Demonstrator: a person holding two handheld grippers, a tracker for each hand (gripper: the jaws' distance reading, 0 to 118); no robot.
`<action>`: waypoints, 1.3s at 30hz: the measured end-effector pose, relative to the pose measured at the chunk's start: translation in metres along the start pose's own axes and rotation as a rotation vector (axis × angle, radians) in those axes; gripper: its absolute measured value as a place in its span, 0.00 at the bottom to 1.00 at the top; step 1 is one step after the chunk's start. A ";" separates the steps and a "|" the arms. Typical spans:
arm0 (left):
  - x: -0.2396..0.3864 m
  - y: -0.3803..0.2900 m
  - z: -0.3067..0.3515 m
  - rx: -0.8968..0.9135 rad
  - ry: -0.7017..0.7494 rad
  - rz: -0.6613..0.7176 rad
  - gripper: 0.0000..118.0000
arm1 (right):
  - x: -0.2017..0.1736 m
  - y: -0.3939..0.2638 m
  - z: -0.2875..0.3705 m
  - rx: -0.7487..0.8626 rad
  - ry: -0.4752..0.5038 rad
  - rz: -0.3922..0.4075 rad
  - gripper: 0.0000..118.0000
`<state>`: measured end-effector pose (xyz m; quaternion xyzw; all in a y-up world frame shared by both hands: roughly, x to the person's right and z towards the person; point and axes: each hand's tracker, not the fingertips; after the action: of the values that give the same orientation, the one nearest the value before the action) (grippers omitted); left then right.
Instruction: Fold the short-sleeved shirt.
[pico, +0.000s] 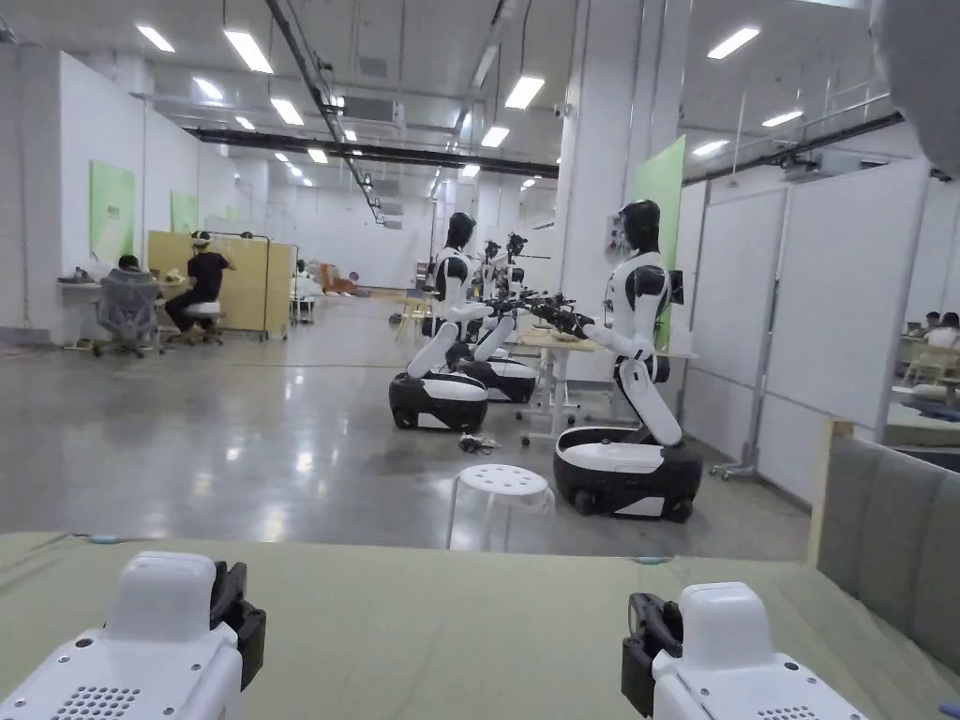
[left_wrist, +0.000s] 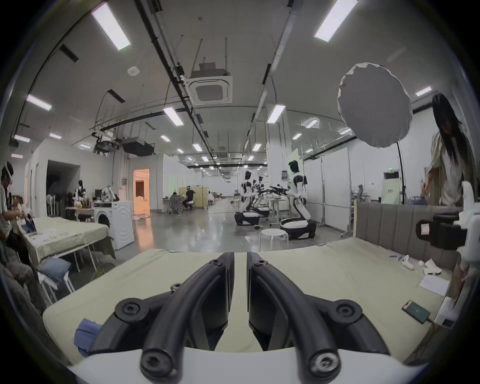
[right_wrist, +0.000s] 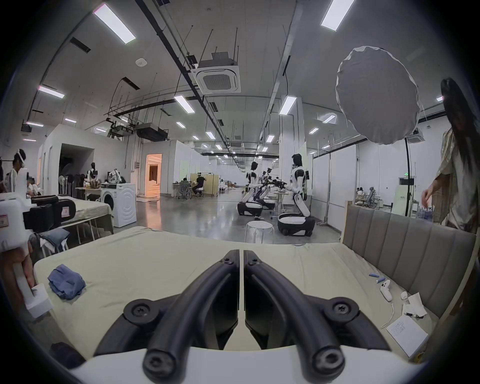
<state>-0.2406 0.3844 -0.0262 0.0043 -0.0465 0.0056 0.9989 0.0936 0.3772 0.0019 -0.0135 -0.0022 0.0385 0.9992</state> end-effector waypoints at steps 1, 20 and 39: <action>-0.003 -0.001 0.001 -0.007 0.003 0.002 0.09 | -0.001 0.000 -0.001 -0.004 0.003 0.002 0.04; 0.009 0.006 0.009 0.047 -0.038 -0.070 0.71 | -0.025 0.009 -0.002 0.004 0.075 -0.011 1.00; -0.002 0.007 0.016 0.043 0.014 -0.010 0.71 | -0.030 0.028 -0.001 -0.076 -0.091 -0.139 1.00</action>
<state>-0.2446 0.3914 -0.0106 0.0257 -0.0392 0.0017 0.9989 0.0614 0.4024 -0.0003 -0.0494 -0.0500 -0.0306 0.9971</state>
